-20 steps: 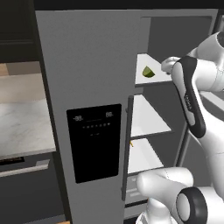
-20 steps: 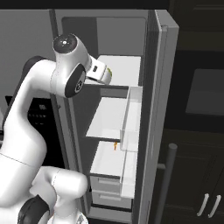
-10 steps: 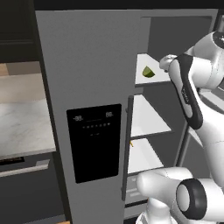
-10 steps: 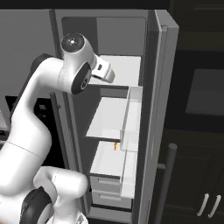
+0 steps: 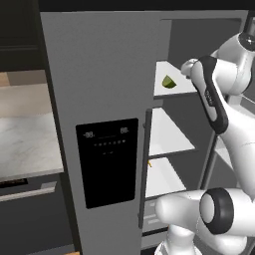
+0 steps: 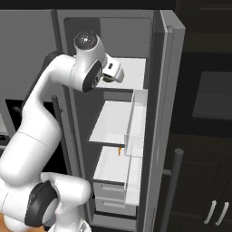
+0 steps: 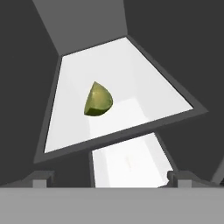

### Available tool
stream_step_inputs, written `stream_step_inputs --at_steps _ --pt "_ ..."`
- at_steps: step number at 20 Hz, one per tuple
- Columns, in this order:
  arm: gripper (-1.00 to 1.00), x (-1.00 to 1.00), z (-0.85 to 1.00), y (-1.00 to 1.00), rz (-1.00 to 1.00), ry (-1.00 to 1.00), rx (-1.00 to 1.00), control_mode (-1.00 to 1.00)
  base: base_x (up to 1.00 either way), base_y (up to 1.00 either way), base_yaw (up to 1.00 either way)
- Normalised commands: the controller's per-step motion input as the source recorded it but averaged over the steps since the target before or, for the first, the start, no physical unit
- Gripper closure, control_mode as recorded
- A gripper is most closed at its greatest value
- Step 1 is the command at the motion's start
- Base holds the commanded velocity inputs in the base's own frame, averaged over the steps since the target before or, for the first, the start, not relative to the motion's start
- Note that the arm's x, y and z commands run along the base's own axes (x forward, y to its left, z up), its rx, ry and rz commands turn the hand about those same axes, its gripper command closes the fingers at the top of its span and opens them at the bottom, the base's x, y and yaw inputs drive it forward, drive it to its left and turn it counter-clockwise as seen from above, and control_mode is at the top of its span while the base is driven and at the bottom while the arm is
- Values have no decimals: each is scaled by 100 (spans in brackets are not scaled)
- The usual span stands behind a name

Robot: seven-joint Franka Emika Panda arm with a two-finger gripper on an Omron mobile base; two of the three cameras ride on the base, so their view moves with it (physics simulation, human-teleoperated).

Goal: Take the lemon wedge from the fridge and place it on the plate with fish on the dining counter.

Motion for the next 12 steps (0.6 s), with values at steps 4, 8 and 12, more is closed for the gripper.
stream_step_inputs --at_steps 4,8,12 --pt "-100 24 -5 0 5 0 0 -100 0 0 0" --pt "-100 25 -14 0 7 0 0 -100 0 0 0" --pt "-100 32 -13 0 8 0 0 -100 0 0 0"
